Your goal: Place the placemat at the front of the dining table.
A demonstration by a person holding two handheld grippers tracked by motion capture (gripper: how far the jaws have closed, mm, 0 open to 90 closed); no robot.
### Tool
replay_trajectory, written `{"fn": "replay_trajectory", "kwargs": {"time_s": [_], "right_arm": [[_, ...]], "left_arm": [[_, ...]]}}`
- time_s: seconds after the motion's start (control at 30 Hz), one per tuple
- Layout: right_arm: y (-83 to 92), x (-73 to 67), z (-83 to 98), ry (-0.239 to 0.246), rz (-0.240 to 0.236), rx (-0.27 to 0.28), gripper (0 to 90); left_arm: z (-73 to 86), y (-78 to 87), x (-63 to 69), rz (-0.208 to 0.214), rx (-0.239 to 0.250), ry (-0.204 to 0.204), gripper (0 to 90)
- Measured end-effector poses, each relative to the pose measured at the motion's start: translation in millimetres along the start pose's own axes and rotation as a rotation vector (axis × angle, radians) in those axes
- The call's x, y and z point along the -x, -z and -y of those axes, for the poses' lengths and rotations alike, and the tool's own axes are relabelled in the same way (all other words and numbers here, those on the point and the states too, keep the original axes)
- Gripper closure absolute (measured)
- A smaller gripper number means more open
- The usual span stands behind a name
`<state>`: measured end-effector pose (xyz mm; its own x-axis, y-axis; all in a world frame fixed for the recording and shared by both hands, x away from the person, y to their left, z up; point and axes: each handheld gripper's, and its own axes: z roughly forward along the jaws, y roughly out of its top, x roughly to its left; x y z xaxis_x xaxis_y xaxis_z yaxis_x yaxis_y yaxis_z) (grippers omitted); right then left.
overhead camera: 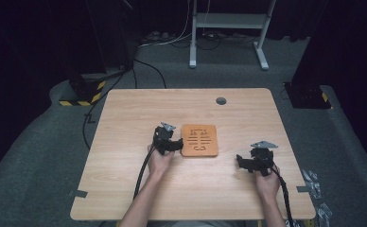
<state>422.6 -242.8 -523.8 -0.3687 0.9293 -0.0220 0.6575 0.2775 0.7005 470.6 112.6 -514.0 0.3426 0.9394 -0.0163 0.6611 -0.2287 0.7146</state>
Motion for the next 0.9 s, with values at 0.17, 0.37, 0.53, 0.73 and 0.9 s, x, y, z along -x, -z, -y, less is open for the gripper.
{"fn": "replay_trajectory", "kwargs": {"time_s": [0.17,0.37,0.53,0.73,0.9], "right_arm": [[0.0,0.0,0.0,0.000,0.000,0.000,10.9],[0.0,0.0,0.0,0.000,0.000,0.000,10.9],[0.0,0.0,0.0,0.000,-0.001,0.000,10.9],[-0.1,0.2,0.0,0.002,0.002,0.002,10.9],[0.0,0.1,0.0,0.001,0.000,0.001,10.9]], "left_arm": [[-0.1,0.1,0.2,-0.001,0.002,-0.003,27.3],[-0.4,-1.1,2.5,0.005,0.009,-0.008,27.3],[-1.1,-1.9,4.6,0.006,0.008,-0.002,27.2],[-2.7,-3.4,6.3,0.008,0.008,-0.012,27.2],[-3.9,-4.7,10.6,0.011,0.008,-0.021,27.1]]}}
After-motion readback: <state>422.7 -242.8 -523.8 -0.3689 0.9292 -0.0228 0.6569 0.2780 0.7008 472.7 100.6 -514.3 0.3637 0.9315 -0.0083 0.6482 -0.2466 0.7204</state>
